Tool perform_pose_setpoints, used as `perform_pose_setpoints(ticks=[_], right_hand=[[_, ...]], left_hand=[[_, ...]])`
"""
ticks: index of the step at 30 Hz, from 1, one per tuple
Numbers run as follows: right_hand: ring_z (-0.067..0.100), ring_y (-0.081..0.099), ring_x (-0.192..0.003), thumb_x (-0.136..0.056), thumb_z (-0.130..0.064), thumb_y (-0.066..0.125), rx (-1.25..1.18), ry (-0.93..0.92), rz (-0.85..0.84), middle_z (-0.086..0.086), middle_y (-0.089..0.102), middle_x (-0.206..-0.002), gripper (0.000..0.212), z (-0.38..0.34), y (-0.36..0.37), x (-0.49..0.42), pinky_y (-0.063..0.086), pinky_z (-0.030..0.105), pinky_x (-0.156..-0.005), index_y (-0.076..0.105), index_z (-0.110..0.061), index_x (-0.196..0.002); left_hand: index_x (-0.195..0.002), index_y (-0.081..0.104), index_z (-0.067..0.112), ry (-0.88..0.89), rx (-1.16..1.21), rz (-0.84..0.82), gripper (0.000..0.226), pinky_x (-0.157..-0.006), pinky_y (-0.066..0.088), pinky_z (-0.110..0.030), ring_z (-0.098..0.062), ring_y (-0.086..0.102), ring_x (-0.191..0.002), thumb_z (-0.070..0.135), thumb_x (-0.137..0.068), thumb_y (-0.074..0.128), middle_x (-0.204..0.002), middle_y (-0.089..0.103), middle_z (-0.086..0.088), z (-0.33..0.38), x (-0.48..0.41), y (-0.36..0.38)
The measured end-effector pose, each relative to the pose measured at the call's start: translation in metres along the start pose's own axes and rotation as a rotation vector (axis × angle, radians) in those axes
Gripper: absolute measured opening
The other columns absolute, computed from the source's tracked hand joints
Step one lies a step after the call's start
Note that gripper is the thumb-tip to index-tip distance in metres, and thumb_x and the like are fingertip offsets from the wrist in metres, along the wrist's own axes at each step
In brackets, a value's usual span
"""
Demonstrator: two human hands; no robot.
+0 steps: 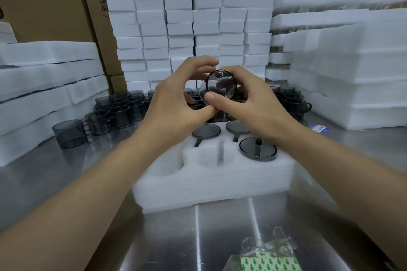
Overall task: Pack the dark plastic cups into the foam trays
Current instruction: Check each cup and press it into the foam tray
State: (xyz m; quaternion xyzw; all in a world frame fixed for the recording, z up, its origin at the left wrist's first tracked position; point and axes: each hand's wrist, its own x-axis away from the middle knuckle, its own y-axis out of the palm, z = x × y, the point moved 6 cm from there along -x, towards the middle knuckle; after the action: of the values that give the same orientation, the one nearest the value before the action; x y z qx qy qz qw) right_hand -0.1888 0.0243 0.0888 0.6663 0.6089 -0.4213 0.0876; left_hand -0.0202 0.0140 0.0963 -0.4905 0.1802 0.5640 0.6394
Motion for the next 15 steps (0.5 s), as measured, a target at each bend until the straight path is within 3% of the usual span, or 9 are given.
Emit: perform_pose_setpoints(ticks=[5, 11, 15], right_hand=[[0.003, 0.074, -0.096, -0.079, -0.05, 0.09, 0.007, -0.033, 0.009, -0.016, 0.07, -0.112, 0.054, -0.0067, 0.0014, 0.0012, 0.053, 0.011, -0.079, 0.063, -0.038, -0.124], [0.013, 0.072, -0.082, -0.075, -0.051, 0.093, 0.016, 0.002, -0.015, -0.014, 0.064, -0.106, 0.057, -0.0001, 0.0029, 0.0003, 0.058, 0.022, -0.074, 0.057, -0.039, -0.117], [0.01, 0.072, -0.087, -0.075, -0.054, 0.092, 0.007, 0.009, -0.032, -0.013, 0.067, -0.108, 0.056, 0.0013, 0.0032, -0.0001, 0.059, 0.026, -0.079, 0.057, -0.042, -0.116]], left_hand=[[-0.145, 0.061, 0.036, -0.05, -0.016, -0.069, 0.072, -0.101, 0.06, -0.044, -0.004, 0.066, -0.126, 0.015, -0.079, 0.082, -0.134, 0.069, 0.022, -0.004, -0.0003, 0.0018], [-0.136, 0.063, 0.041, -0.048, -0.075, -0.1, 0.064, -0.096, 0.059, -0.042, -0.004, 0.066, -0.122, 0.03, -0.076, 0.08, -0.129, 0.071, 0.022, -0.002, 0.0004, 0.0043], [-0.135, 0.063, 0.038, -0.066, -0.038, -0.102, 0.063, -0.092, 0.06, -0.04, -0.004, 0.067, -0.121, 0.031, -0.076, 0.082, -0.124, 0.074, 0.022, -0.0024, 0.0008, 0.0045]])
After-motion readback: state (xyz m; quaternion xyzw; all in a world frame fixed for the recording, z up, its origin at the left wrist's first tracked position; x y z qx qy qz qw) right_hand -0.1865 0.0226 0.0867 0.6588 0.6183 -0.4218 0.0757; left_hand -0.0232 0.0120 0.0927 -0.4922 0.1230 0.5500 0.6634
